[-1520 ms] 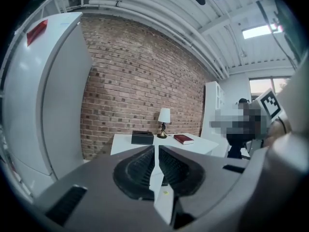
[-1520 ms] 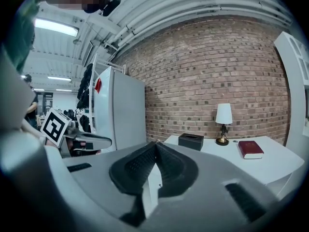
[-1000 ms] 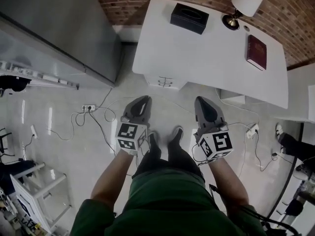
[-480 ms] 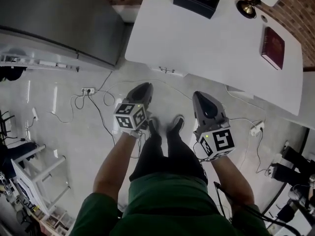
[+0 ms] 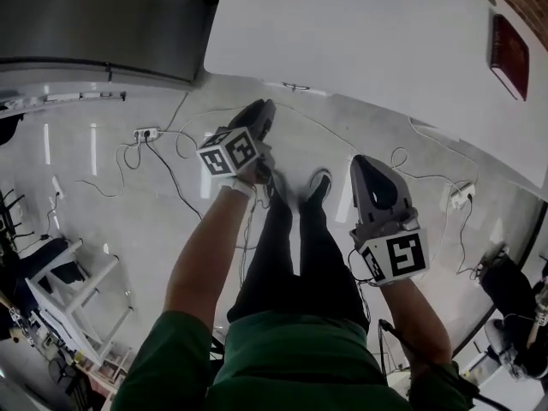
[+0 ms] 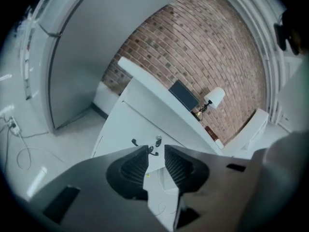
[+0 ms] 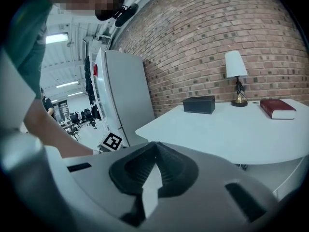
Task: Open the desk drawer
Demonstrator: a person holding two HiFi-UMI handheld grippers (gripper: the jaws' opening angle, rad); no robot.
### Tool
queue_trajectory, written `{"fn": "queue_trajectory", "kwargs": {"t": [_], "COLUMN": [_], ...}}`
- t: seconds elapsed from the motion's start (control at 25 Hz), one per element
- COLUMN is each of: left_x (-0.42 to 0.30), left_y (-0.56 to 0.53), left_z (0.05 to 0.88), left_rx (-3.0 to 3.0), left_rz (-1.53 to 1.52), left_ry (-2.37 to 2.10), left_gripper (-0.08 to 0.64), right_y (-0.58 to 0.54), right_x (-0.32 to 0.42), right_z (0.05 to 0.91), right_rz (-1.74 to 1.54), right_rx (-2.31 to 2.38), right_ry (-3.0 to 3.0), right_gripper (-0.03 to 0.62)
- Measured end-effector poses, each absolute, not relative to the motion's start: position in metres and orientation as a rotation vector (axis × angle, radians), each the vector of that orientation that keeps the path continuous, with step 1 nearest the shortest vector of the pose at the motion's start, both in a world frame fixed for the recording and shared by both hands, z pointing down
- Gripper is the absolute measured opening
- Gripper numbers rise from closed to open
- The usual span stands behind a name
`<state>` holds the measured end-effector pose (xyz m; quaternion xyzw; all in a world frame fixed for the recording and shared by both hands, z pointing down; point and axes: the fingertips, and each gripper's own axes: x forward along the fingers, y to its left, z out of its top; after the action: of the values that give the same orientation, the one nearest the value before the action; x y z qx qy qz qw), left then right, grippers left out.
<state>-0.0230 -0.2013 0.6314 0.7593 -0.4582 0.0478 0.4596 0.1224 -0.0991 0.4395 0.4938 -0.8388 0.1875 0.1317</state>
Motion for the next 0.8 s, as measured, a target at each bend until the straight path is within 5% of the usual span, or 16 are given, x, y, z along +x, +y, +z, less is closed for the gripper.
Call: {"fn": "queue_trajectory", "kwargs": {"t": [0.8], "left_x": [0.003], "left_y": [-0.268], "left_z": [0.746], "left_rx": [1.604], "left_rz": [-0.243], "left_ry": [-1.044], "left_gripper": [0.095], "right_y": [-0.060], "right_x": [0.112], "right_z": [0.565], "right_rz": [0.735], "right_rx": [1.412], "right_ry": [-2.301], "right_gripper": [0.000]}}
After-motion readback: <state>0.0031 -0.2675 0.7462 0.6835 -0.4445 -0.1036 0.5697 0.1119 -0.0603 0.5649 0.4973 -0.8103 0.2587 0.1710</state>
